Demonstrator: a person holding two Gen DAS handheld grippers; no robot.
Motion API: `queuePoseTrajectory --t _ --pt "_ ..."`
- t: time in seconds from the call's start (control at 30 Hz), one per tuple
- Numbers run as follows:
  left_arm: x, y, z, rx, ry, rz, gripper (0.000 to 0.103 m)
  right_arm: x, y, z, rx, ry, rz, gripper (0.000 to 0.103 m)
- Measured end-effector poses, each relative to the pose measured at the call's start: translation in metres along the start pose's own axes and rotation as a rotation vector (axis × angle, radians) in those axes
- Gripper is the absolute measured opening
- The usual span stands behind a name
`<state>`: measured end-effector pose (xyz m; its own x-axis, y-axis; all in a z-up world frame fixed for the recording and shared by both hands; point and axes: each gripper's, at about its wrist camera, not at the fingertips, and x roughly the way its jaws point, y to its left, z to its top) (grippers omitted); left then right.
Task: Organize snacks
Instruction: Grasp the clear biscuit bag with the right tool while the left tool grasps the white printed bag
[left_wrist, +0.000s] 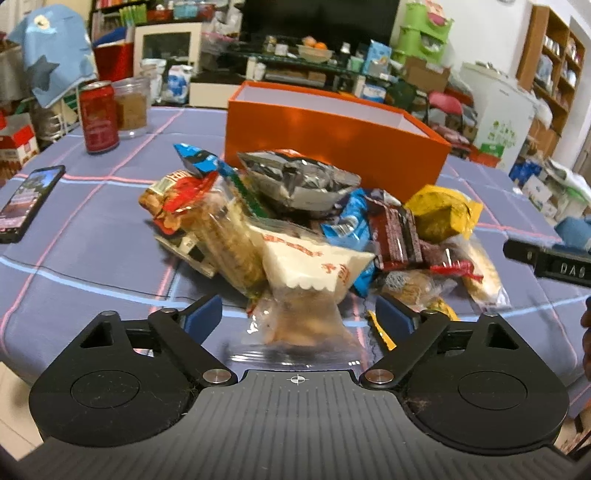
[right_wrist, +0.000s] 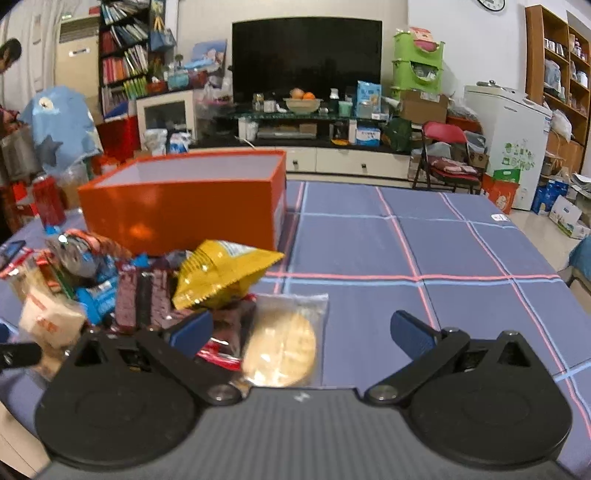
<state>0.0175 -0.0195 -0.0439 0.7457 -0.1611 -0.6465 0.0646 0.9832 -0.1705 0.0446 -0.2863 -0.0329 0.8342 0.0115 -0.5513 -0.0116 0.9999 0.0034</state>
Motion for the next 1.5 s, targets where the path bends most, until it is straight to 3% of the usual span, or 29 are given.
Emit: queuePoseTrajectory --t 0.3,0.43,0.63,0.8,1.0,1.23,1.33,1.4,1.43,1.5 --pt "0.015 -0.013 -0.002 0.044 -0.021 0.017 0.066 0.000 0.012 -0.002 -0.048 -0.002 0.012 0.102" --pt "0.033 -0.023 0.001 0.054 0.004 0.019 0.056 0.009 0.013 -0.004 -0.061 0.033 0.024 0.100" --pt "0.035 -0.025 0.001 0.063 -0.004 0.023 0.057 0.029 -0.001 0.001 0.010 0.101 -0.007 0.073" --pt "0.039 -0.027 -0.001 0.069 -0.003 0.022 0.057 0.046 -0.006 0.003 0.077 0.148 0.041 0.073" --pt "0.043 -0.027 -0.003 0.092 0.018 0.007 0.055 0.075 0.003 -0.001 0.070 0.232 0.043 0.073" --pt "0.049 -0.026 -0.007 0.104 0.034 0.007 0.050 0.070 0.006 -0.009 -0.008 0.218 0.043 0.072" --pt "0.056 -0.031 -0.009 0.122 0.040 0.023 0.051 0.070 0.004 -0.010 -0.011 0.219 0.045 0.077" --pt "0.058 -0.030 -0.009 0.111 0.044 0.027 0.050 0.069 0.003 -0.008 -0.023 0.224 0.044 0.066" --pt "0.058 -0.031 -0.009 0.114 0.046 0.033 0.043 0.067 0.003 -0.008 -0.028 0.223 0.054 0.061" --pt "0.058 -0.034 -0.008 0.126 0.056 0.041 0.041 0.064 0.001 -0.008 -0.030 0.233 0.069 0.058"
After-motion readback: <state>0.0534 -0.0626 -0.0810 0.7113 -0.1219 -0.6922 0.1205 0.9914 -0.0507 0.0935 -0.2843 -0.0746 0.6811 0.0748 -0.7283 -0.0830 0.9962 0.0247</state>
